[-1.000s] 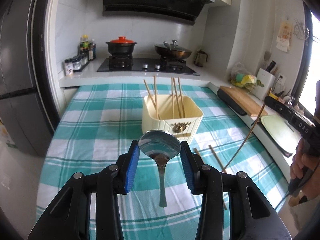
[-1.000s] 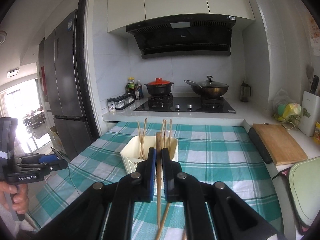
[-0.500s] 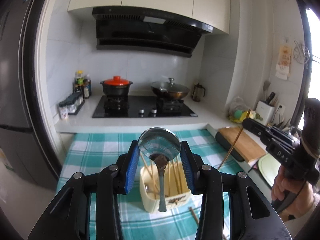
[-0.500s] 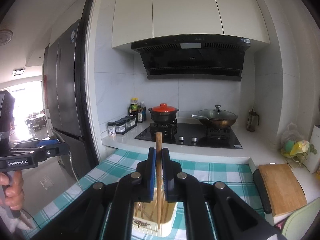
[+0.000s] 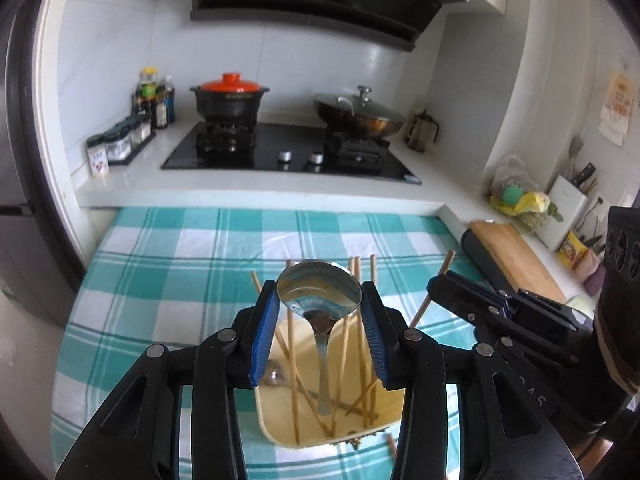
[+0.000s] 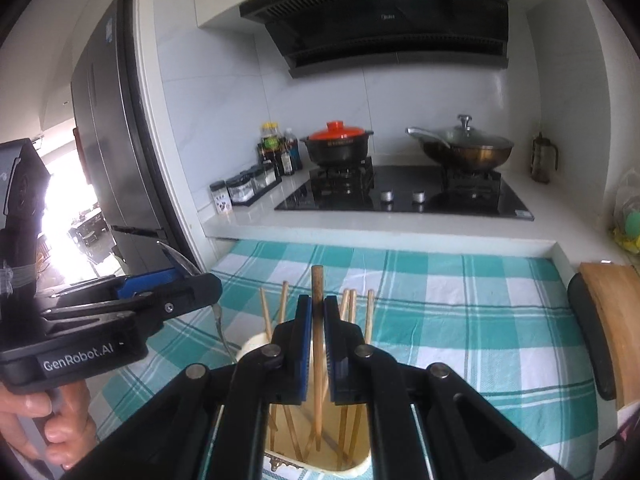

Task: Organize utensils
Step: 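Lower the spoon into the holder and open the left tool while the right tool releases its chopstick, then withdraw both open tools from the holder back over the last two chopsticks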

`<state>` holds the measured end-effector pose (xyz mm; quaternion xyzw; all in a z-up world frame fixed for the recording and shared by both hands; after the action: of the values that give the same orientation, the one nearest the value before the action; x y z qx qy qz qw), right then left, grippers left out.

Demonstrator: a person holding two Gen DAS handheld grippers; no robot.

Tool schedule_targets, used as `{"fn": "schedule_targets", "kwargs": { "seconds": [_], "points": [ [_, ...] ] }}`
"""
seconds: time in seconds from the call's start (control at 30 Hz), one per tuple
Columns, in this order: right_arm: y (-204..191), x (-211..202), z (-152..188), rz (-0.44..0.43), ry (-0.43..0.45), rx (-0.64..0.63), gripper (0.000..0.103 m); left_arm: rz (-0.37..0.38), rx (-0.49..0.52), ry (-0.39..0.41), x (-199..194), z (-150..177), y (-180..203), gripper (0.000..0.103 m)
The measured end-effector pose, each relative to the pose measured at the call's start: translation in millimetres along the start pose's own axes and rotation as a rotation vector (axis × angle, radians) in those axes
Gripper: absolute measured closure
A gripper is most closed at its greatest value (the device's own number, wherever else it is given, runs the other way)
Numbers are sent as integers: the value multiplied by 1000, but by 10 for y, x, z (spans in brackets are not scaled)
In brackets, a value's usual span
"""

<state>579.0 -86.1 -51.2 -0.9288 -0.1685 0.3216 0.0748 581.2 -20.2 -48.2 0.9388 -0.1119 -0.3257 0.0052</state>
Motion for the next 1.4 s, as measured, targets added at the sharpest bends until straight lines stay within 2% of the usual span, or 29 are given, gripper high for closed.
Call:
{"fn": "schedule_targets", "kwargs": {
  "seconds": [0.13,0.2,0.23,0.27,0.3,0.33,0.4,0.5,0.6,0.73,0.87,1.0,1.1,1.23,1.4],
  "points": [
    [95,277,146,-2,-81,34,96,-7,-22,-75,307,183,-57,62],
    [126,359,169,5,-110,48,93,-4,-26,-112,388,229,-64,60],
    [138,367,147,9,-112,54,87,0,-33,-132,398,242,-78,60],
    [146,331,113,2,-102,67,71,6,-40,-137,366,236,-90,60],
    [156,254,53,-9,-76,85,60,13,-37,-127,292,208,-98,57],
    [165,137,-12,-17,-44,99,60,13,-27,-113,182,173,-116,54],
    [166,-137,-148,-23,9,97,60,-10,-3,-78,-88,100,-190,36],
    [164,-640,-231,-7,63,57,58,-39,21,-50,-560,120,-333,23],
    [215,-1069,-117,27,70,22,50,-31,56,-64,-964,374,-394,15],
    [342,-1417,455,83,-4,-23,50,-35,111,-126,-1230,991,-304,14],
    [445,-1613,1335,179,-87,-76,50,-8,103,-191,-1284,1740,-34,14],
    [531,-1818,2207,223,-120,-3,50,38,39,-219,-1268,2409,331,14],
    [561,-1931,2721,289,-115,53,50,68,-9,-242,-1174,2769,596,14],
    [582,-2034,3086,336,-105,96,50,83,14,-286,-1113,3016,873,14],
    [667,-2148,3140,394,-92,112,50,48,52,-266,-1179,3052,996,14]
  ]
}}
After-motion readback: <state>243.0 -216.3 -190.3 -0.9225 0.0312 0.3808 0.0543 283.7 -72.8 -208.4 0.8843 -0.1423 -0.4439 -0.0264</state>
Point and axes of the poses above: each gripper's, at about its wrist camera, not at the fingertips, and x roughly the way its jaws point, y to its right, z to its underside, the point moved 7 cm from there along x, roughly the way its jaws point, and after that the axes turned 8 degrees about x, right-handed, at the moved point
